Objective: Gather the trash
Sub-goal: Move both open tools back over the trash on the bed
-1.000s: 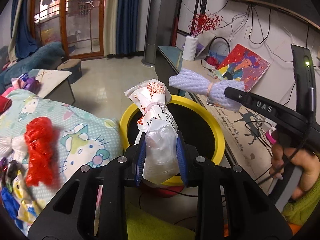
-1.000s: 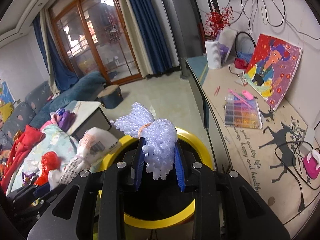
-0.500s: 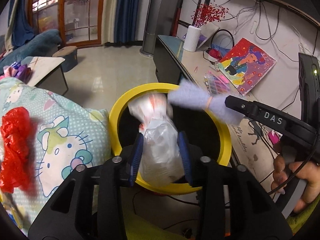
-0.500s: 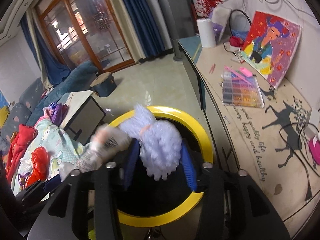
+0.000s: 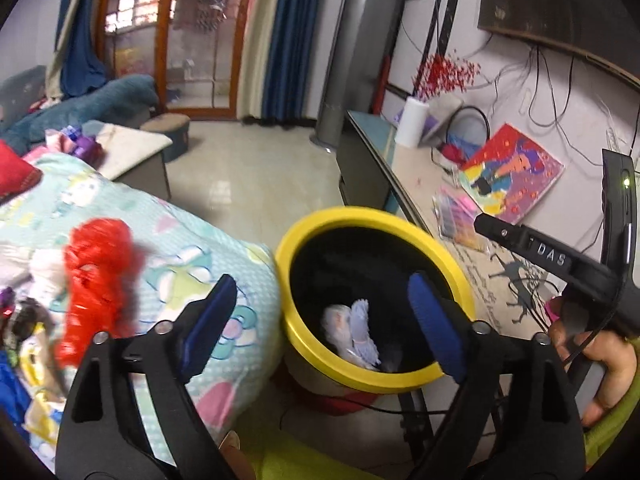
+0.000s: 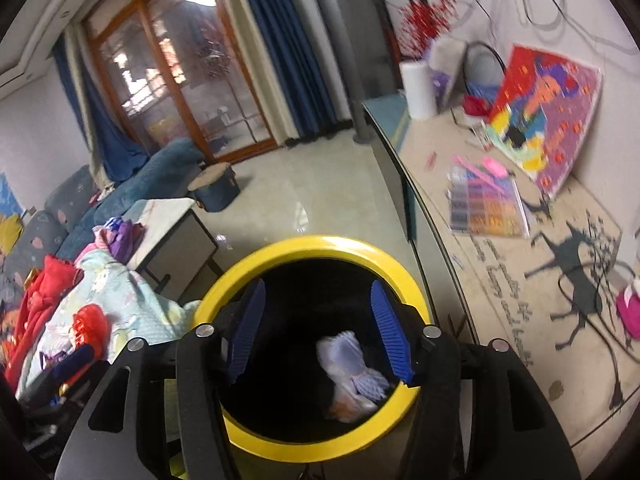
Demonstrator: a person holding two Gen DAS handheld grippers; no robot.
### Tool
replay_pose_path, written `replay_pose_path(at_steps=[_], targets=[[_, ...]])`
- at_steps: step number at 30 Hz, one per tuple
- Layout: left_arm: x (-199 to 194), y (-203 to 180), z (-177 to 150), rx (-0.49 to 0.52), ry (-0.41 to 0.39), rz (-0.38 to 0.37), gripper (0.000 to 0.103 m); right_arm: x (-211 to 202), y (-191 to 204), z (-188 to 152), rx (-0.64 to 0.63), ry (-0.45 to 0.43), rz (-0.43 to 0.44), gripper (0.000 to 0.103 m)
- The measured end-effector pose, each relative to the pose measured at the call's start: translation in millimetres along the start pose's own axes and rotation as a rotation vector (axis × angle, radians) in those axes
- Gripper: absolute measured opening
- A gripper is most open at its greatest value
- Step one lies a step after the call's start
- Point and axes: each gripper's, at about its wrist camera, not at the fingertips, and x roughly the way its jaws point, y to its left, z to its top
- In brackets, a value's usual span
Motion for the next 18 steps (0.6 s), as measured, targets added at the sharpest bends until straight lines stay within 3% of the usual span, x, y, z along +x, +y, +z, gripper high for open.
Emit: replay_pose_path(at_steps=[4, 18], targets=[[-20, -2, 2, 0.012, -0.057, 0.031, 0.091, -10, 16, 0, -0.057, -0.031, 0.034, 0.06], [-76, 35, -4, -0.042, -0.188, 0.222, 0.092, -38, 81, -8, -0.226, -0.057, 0.169, 0.063]])
